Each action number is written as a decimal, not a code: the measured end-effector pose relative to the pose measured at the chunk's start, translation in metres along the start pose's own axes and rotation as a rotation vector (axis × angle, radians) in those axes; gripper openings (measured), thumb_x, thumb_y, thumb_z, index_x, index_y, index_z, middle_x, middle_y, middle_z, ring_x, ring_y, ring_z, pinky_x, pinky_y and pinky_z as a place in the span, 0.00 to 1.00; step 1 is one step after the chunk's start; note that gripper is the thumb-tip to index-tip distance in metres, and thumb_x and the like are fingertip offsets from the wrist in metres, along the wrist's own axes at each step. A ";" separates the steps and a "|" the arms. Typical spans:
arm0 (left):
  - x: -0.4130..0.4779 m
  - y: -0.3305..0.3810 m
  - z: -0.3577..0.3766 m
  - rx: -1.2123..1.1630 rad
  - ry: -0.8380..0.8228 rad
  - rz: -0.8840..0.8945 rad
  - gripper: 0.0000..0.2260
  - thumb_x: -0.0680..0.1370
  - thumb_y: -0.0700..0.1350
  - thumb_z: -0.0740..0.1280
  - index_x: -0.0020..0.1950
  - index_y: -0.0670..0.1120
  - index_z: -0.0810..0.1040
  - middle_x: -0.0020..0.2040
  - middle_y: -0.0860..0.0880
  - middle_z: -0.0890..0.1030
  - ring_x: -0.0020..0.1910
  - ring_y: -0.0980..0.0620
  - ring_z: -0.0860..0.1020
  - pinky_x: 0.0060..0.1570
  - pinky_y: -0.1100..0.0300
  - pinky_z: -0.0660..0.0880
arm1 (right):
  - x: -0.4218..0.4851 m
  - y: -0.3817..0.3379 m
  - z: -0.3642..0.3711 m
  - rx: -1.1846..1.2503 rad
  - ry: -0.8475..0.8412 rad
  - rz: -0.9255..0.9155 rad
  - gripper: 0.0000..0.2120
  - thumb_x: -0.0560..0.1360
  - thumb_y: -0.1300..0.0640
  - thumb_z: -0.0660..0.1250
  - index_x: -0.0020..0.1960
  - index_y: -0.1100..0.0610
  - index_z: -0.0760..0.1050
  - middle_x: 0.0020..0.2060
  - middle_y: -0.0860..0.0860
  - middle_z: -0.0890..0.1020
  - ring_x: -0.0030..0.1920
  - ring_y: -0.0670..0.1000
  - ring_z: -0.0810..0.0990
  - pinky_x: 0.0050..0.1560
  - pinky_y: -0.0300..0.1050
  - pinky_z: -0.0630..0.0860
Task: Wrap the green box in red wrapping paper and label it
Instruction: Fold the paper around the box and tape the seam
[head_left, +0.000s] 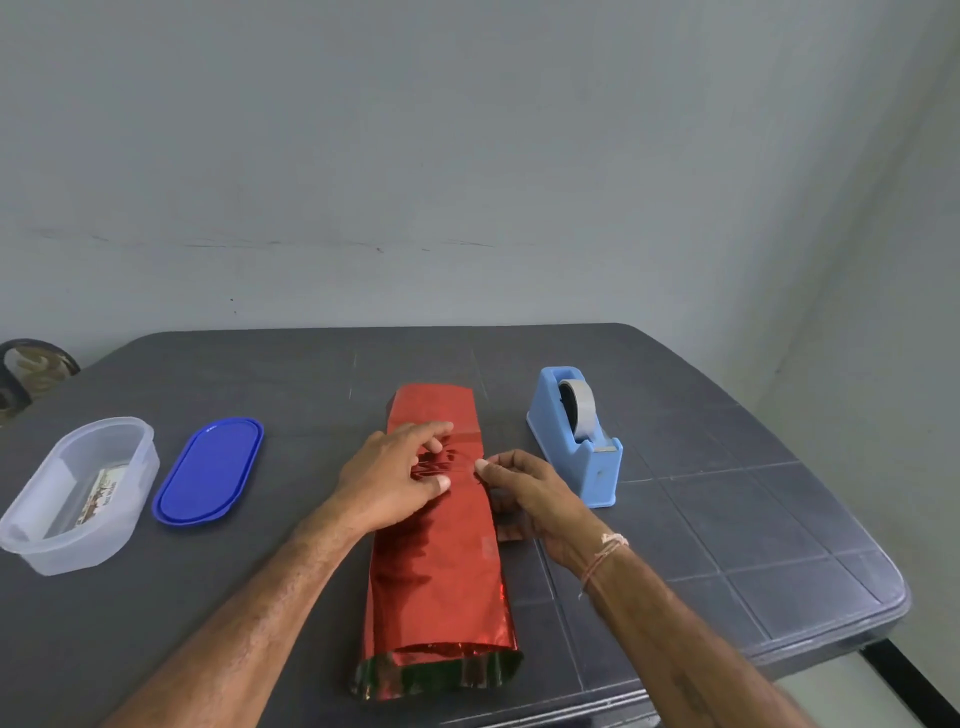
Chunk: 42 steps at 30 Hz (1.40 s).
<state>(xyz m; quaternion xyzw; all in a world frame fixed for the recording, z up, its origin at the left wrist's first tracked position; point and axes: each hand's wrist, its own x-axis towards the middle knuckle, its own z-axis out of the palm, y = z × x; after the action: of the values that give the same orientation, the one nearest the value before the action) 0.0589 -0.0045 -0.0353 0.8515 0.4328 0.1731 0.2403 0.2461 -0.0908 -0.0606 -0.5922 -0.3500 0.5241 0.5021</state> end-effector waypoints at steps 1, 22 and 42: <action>-0.003 0.000 0.000 -0.002 -0.001 0.006 0.29 0.76 0.52 0.74 0.74 0.65 0.69 0.61 0.66 0.75 0.59 0.59 0.76 0.51 0.62 0.72 | -0.003 0.002 0.000 -0.003 0.000 0.012 0.18 0.76 0.48 0.75 0.58 0.58 0.77 0.50 0.55 0.86 0.47 0.54 0.86 0.49 0.59 0.85; 0.015 0.009 0.001 0.145 -0.048 -0.040 0.31 0.74 0.64 0.73 0.75 0.61 0.72 0.67 0.56 0.71 0.63 0.54 0.75 0.59 0.53 0.75 | -0.034 -0.042 -0.059 -0.678 0.739 -0.398 0.09 0.76 0.47 0.72 0.55 0.47 0.81 0.52 0.44 0.80 0.49 0.48 0.81 0.45 0.44 0.76; 0.014 0.003 0.006 0.085 -0.022 -0.036 0.30 0.74 0.63 0.73 0.75 0.61 0.71 0.68 0.58 0.70 0.65 0.54 0.75 0.54 0.55 0.74 | -0.011 -0.070 -0.100 -0.236 0.477 0.137 0.19 0.79 0.60 0.71 0.67 0.67 0.73 0.62 0.61 0.76 0.49 0.61 0.83 0.37 0.55 0.85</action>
<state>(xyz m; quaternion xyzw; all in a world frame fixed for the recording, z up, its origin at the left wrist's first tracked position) 0.0720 0.0040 -0.0372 0.8549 0.4523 0.1409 0.2116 0.3488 -0.1064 0.0043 -0.7755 -0.2398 0.3582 0.4612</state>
